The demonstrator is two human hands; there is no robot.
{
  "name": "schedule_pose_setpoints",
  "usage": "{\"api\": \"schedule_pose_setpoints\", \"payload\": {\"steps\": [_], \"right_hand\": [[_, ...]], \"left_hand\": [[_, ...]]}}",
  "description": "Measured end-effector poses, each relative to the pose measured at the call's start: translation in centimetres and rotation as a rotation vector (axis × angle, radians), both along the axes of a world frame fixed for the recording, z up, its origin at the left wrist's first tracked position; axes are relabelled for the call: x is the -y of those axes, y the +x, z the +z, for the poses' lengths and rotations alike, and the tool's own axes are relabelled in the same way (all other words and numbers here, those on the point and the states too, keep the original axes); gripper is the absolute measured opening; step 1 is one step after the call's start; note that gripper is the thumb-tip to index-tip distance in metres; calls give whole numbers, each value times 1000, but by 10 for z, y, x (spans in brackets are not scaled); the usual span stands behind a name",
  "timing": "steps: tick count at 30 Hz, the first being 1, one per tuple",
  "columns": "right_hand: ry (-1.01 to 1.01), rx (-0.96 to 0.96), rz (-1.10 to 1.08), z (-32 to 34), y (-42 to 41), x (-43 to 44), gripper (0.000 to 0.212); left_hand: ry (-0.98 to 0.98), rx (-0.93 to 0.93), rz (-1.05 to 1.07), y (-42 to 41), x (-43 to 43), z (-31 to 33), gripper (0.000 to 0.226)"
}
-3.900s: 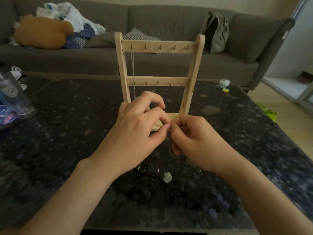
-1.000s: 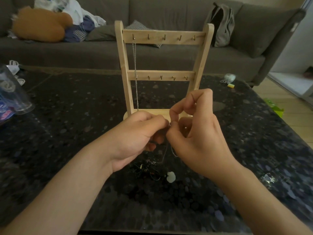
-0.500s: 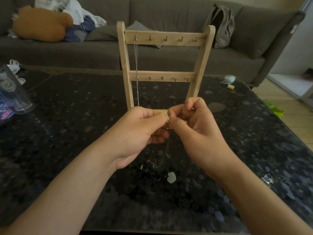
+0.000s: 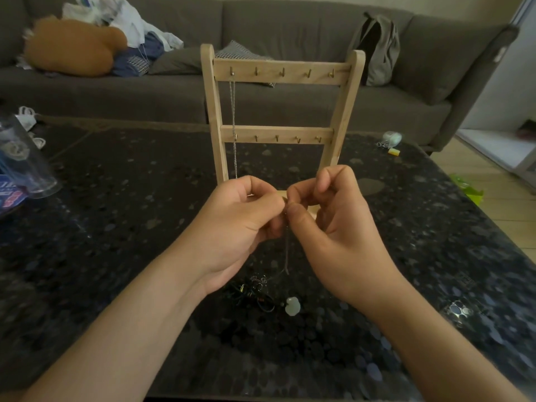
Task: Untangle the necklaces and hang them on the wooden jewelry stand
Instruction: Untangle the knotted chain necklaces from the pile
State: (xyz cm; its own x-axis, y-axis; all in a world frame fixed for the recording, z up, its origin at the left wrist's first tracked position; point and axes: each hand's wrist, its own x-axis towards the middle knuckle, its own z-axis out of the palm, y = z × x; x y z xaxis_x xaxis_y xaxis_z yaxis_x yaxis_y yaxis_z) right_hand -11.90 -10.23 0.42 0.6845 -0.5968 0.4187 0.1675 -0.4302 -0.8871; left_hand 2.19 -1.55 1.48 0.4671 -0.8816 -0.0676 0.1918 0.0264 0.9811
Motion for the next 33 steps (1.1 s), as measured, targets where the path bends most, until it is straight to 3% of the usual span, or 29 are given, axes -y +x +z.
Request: {"api": "schedule_pose_setpoints", "payload": {"steps": [6, 18, 27, 33], "right_hand": [[-2, 15, -11, 3, -2, -1, 27], [-44, -44, -17, 5, -3, 0, 27], [-48, -56, 11, 5, -3, 1, 21], [-100, -117, 25, 4, -4, 2, 25]], "left_hand": [[-35, -161, -75, 1, -3, 4, 15], [31, -117, -45, 3, -7, 7, 11], [87, -53, -61, 9, -8, 9, 25], [144, 4, -134, 8, -8, 11, 22]]}}
